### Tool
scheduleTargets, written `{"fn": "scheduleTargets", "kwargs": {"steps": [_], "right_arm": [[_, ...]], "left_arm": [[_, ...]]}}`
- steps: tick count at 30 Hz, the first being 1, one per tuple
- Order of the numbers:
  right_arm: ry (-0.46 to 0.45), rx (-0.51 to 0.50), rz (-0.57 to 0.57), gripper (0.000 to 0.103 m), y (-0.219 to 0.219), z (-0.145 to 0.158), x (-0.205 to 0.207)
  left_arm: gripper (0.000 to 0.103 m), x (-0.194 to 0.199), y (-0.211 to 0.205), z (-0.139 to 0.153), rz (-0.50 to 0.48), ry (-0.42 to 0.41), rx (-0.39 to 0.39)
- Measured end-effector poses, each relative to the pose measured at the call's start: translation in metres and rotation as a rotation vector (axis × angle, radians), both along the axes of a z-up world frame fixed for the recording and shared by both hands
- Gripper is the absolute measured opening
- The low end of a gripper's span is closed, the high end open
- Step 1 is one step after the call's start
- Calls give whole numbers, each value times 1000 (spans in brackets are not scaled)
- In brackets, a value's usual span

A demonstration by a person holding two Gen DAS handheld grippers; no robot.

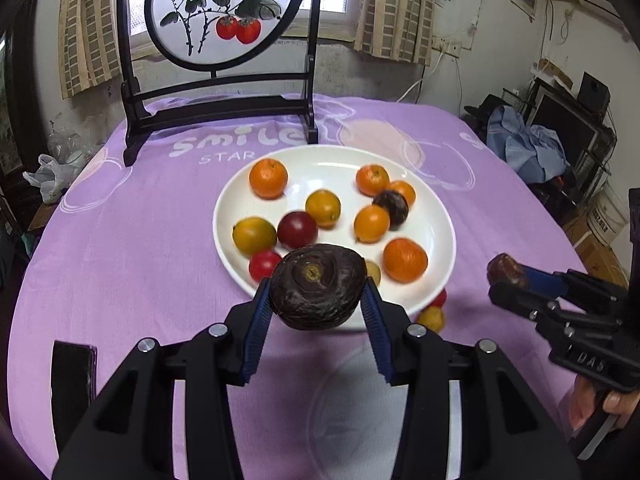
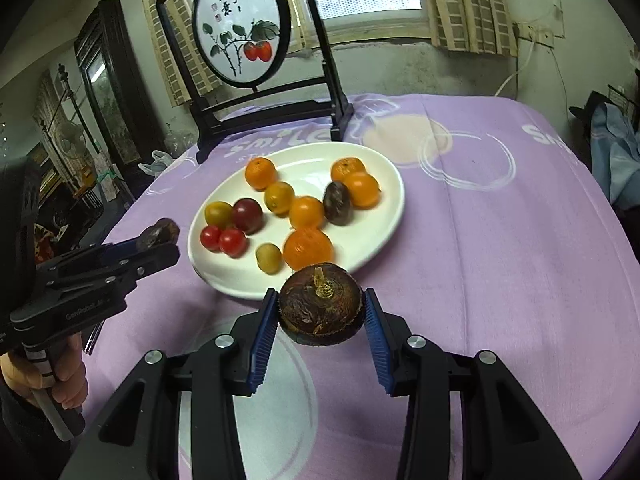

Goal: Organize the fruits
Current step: 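Carry both dark brown fruits onto the white plate and open both tools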

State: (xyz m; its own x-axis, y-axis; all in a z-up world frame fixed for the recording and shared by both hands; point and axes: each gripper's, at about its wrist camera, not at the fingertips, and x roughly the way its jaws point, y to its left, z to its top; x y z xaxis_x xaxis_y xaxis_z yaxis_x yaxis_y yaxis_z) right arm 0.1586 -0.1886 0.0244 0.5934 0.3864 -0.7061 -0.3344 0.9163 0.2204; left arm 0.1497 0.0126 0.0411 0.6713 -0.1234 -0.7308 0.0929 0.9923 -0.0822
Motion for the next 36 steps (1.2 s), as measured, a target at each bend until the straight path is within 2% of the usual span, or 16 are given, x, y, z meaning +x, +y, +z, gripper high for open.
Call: {"fn": "scheduleTargets", "kwargs": {"steps": [3,6,11,18,19,20,21,23,27,29,36], "right_arm": [[-18,-14,22,43,14,6,14],[-31,-34,45,43,30,6,29],[-29,-75,68,43,50,-3,50],[-9,-109,47,44,60,-12,83],[-8,-104,49,45,59,-13,85],[-10,-96,51,51,58,-14,87],[-21,-94,33,52,56,-13,87],[-40,-99,2,53,50,-10,86],[-42,-81,-5,54,38,-5,78],[-53,-93,-6,54,32,-3,70],[-91,-112,-48,58,9,6,43]], "left_arm": [[44,18,2,1,6,16,-48],[44,38,3,-4,22,41,-64],[44,69,5,-20,70,76,-28],[44,87,4,-38,101,103,-1],[44,89,5,-39,104,105,-2],[45,90,5,-39,108,95,-1],[48,90,5,-39,111,88,1],[67,89,5,-35,126,68,3],[73,81,3,-26,145,35,22],[80,76,3,-23,155,32,21],[85,47,2,-12,180,19,-2]]}}
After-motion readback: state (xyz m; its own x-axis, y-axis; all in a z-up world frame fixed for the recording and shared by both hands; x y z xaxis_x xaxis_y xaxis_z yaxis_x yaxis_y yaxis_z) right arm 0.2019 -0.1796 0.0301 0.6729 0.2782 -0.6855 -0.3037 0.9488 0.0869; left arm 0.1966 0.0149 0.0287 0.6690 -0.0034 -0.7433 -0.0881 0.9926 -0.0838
